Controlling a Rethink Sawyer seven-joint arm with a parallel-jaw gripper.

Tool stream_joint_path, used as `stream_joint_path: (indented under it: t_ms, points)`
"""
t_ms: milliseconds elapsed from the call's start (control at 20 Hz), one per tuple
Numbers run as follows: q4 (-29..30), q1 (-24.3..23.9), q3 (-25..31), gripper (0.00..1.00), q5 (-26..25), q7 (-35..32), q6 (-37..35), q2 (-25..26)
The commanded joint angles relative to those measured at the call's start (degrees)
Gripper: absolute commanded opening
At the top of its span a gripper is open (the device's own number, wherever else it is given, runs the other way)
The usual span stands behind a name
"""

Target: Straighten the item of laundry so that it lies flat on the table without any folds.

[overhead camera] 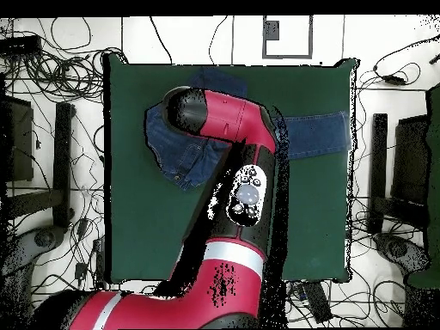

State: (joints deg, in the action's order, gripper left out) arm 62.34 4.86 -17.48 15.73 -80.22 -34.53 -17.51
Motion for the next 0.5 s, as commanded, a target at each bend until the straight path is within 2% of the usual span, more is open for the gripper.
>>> stream_joint_path:
  t_ms: [50, 500]
  points:
    - [9.2, 1.2, 5.6, 1.0, 1.2, -15.1, 2.4, 1.1]
    - [11.0, 1.7, 6.3, 1.0, 1.9, -15.6, 4.0, 0.1]
